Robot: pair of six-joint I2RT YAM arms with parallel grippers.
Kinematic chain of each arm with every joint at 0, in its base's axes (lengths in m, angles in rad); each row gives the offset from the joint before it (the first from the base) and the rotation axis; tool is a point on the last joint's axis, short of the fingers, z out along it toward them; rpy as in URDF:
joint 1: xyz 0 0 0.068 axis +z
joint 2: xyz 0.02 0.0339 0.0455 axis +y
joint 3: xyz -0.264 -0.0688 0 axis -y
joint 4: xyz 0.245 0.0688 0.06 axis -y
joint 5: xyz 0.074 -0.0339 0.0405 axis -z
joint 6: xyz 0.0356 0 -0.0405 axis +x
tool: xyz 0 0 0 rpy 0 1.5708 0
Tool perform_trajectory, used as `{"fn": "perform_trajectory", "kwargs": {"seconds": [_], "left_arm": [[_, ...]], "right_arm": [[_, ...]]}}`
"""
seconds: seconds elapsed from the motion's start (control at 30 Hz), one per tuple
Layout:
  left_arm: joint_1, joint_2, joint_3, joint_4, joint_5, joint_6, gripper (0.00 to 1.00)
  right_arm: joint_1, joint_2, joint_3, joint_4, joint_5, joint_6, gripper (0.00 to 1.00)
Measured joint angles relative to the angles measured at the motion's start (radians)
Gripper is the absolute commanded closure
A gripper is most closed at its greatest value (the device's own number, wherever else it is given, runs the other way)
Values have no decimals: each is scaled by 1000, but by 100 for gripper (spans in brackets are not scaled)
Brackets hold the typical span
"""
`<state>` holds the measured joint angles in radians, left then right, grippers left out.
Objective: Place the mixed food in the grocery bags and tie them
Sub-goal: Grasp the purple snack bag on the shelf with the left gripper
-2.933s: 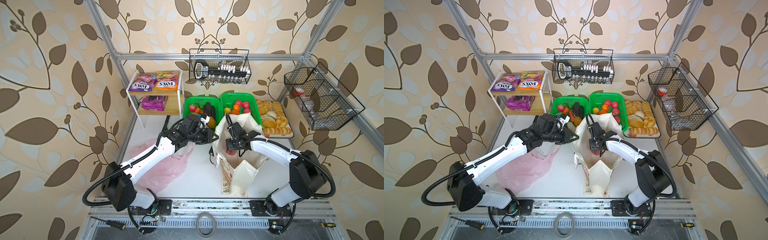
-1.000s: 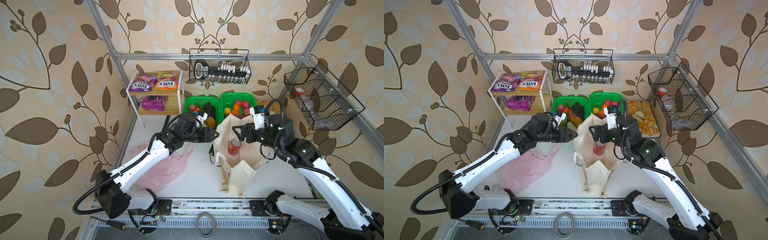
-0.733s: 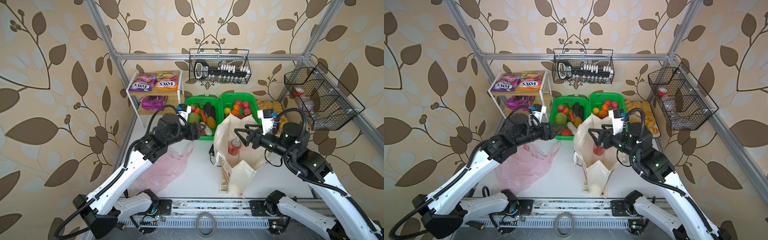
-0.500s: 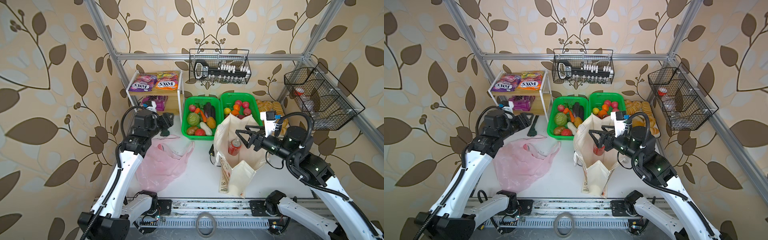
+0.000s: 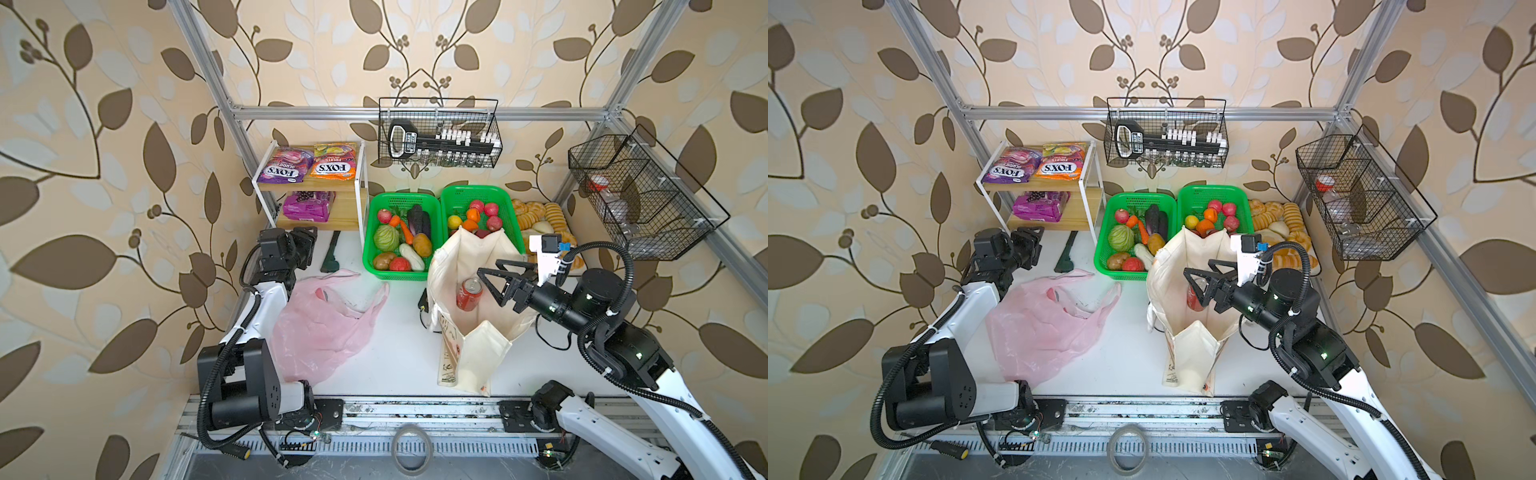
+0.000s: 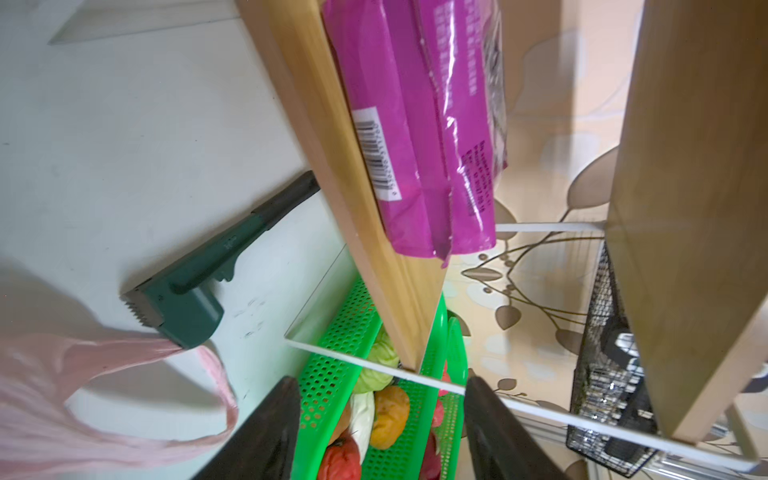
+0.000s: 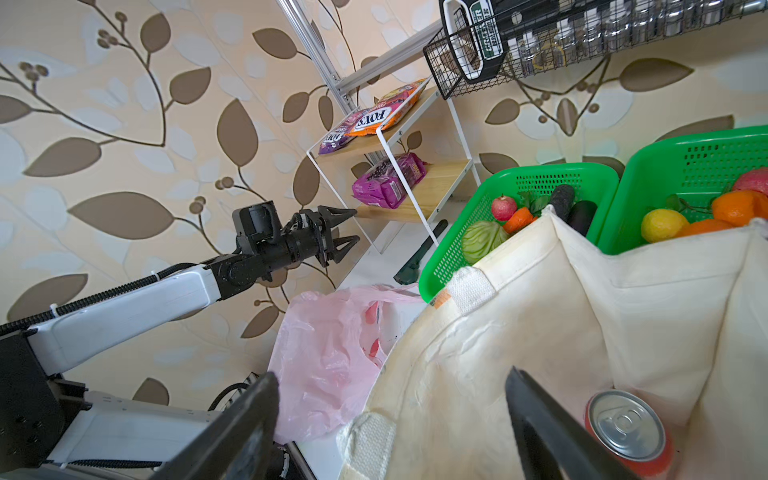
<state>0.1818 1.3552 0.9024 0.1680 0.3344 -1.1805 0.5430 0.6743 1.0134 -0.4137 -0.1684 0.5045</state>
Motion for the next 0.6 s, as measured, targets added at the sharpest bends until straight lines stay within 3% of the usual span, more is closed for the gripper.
{"fn": "perform_trajectory", "kwargs": {"seconds": [0.2, 0.6], "left_arm": [[3, 190, 135, 174, 28, -169, 36], [3, 341, 265, 197, 34, -319, 35]], "right_arm": [[-3, -32, -21, -15, 37, -15, 12], [-20, -30, -21, -45, 48, -38, 11]]}}
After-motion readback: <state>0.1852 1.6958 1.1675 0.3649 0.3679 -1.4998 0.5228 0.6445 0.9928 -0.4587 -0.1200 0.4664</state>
